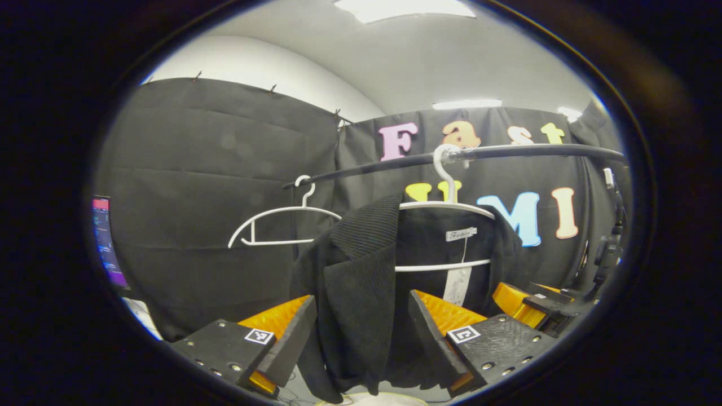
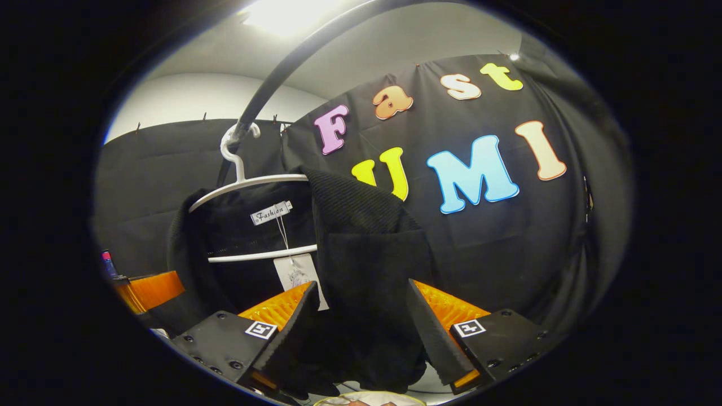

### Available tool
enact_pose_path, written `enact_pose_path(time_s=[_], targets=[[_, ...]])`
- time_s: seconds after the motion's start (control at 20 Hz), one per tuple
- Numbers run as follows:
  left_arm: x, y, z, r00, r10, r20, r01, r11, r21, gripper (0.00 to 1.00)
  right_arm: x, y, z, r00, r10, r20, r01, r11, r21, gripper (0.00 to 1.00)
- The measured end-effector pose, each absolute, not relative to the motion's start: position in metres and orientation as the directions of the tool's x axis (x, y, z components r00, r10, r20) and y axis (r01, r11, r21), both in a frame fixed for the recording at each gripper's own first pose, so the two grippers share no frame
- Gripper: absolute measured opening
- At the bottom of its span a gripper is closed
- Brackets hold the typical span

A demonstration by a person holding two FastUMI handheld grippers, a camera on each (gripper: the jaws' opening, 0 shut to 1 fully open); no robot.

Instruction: Grasp the clothes on the hanger with both hands and then place them into the laundry hamper below.

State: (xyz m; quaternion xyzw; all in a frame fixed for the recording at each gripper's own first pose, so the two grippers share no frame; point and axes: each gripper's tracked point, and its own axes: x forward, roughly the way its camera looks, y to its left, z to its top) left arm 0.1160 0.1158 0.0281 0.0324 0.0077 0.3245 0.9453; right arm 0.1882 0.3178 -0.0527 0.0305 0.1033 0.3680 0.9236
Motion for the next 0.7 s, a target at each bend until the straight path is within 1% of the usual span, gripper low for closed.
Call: enact_pose_path(time_s=[0.15,0.35,0.7], targets=[[0.128,0.122,0.024,0.786,0.618,0.000,-0.616,0.785,0.067,0.95,0.193,0.326,-0.057,0.695,0.696,-0.181,-0.681,0.717,0.145,0.98],[0.140,0.128,0.016,0.784,0.621,-0.017,-0.620,0.784,0.032,0.95,0.200,0.335,-0.061,0.688,0.700,-0.190,-0.687,0.713,0.140,0.98],[0.149,0.147,0.009,0.762,0.647,-0.027,-0.647,0.762,0.024,0.95,0.213,0.344,-0.067,0.687,0.698,-0.199,-0.688,0.714,0.129,0.98]])
